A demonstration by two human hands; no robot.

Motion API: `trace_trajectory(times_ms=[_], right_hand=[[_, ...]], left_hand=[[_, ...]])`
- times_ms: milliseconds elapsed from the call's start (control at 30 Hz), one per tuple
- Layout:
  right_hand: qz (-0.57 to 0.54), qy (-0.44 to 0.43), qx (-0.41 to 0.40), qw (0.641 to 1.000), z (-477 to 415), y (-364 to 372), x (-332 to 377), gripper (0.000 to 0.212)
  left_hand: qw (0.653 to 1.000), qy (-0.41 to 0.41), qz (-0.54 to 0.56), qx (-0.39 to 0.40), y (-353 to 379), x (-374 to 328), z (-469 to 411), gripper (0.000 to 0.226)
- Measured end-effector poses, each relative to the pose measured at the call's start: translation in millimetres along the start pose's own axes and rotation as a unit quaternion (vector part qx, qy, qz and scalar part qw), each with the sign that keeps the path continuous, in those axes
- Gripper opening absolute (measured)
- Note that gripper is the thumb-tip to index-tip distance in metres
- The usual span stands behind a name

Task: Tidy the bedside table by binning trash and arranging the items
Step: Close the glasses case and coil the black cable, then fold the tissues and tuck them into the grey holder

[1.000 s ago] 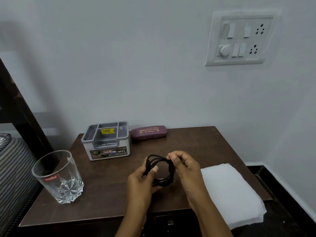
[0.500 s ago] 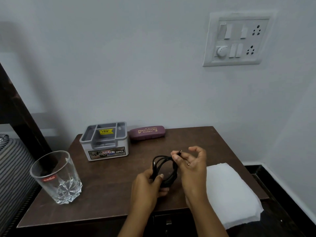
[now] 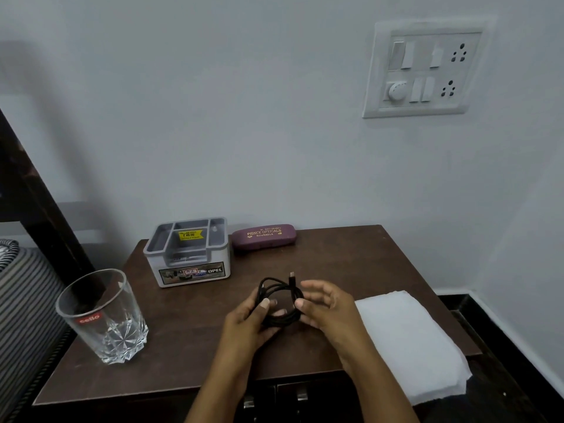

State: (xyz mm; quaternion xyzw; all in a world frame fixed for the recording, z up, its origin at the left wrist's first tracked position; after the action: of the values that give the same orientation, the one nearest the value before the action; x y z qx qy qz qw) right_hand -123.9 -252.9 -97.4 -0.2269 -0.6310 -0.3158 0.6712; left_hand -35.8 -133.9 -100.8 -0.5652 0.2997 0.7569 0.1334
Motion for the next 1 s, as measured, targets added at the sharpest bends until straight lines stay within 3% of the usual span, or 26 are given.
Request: trace_trajectory(times_ms=[100, 333, 700, 1000], right_hand=[[-0.023, 0.001, -0.032, 0.999, -1.2, -4.0, 1.0, 0.024], [-0.034, -0.018, -0.108, 0.993, -31.4, -36.0, 21.1, 0.018], [0.090, 0.049, -0.134, 0.986, -115.7, -103.1, 21.3, 0.024], [0.224, 0.001, -0.141, 0.964, -115.3, -95.6, 19.4, 0.020]], left_hand=[[0.999, 0.027, -0.015, -0.024, 1.2, 3.4, -4.6, 0.041], [0.996, 0.041, -0.063, -0.053, 40.5, 0.4, -44.9, 0.026], [0.966, 0.066, -0.243, -0.056, 99.0, 16.0, -127.9, 0.018], [0.936, 0.095, -0.330, -0.077, 94.3, 14.2, -125.8, 0.017]])
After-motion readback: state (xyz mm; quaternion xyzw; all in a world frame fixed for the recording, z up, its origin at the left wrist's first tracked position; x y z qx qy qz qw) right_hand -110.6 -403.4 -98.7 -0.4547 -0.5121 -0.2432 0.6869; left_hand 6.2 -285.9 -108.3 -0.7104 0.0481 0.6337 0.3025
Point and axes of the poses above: each hand's wrist, its own z-axis away from the middle knuckle, its own y-axis out of the palm, x = y × z, the point moved 2 cm from there along -z, towards the middle knuckle, and after that the axes turned 2 degrees about -x, right-handed, at the moved point
